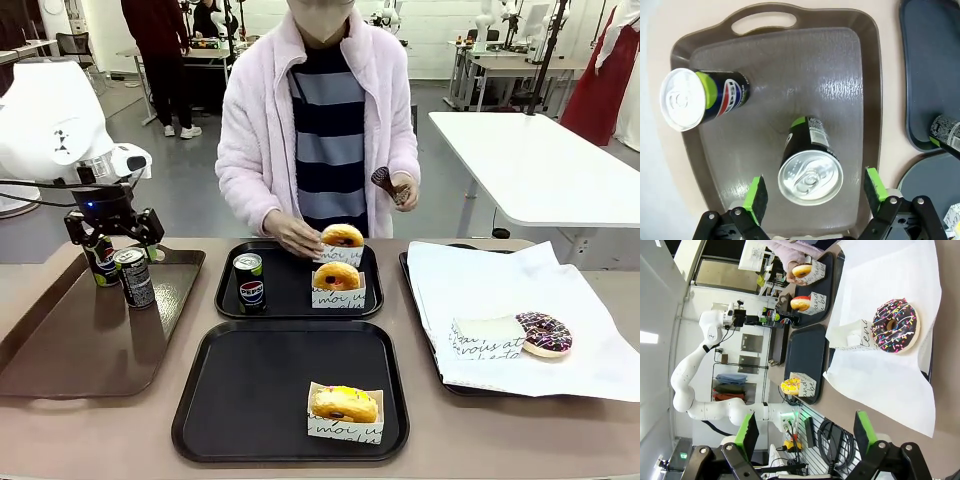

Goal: Set up donuts and drinks on trays.
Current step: Pick up one Pepsi coke from the Handle tray and place it on the Flat Tray without a Pepsi coke.

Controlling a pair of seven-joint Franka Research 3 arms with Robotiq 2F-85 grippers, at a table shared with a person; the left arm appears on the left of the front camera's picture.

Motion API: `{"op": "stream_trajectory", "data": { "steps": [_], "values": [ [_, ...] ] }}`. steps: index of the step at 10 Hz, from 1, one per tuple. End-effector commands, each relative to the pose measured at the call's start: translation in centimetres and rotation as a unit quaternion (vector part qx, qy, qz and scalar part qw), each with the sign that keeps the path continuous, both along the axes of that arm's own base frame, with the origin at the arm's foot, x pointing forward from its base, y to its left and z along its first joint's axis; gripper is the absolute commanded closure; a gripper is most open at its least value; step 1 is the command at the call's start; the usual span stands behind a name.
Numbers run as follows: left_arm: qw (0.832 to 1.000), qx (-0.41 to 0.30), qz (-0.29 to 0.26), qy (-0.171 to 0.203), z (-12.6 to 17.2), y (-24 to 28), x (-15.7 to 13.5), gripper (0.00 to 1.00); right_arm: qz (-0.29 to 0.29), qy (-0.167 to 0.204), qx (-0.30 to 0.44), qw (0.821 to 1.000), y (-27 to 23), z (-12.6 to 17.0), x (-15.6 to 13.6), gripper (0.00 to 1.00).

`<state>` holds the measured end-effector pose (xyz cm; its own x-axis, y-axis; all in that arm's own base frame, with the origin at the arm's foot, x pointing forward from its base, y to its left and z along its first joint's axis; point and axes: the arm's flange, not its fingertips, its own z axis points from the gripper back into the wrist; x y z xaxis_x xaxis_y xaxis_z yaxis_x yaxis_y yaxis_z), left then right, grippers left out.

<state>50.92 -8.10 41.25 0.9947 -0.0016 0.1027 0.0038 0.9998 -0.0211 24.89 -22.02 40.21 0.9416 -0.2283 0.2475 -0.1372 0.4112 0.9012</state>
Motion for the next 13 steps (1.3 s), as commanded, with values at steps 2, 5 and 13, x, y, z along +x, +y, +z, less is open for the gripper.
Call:
{"op": "stream_trajectory", "data": {
  "steps": [2, 5, 13],
  "values": [
    [1.000, -0.001, -0.001, 0.009, -1.7, -0.8, 1.0, 0.00, -0.001, -0.005, 0.004, 1.000, -0.1, 0.0, 0.0, 0.00],
    [1.000, 0.009, 0.007, 0.009, -2.0, -0.8, 1.3, 0.00, -0.001, -0.005, 0.004, 1.000, -0.1, 0.0, 0.0, 0.00],
    [0.998, 0.040, -0.002, 0.054, -2.3, -0.8, 0.9, 1.00, -0.001, -0.005, 0.004, 1.000, -0.1, 0.0, 0.0, 0.00]
  ]
}}
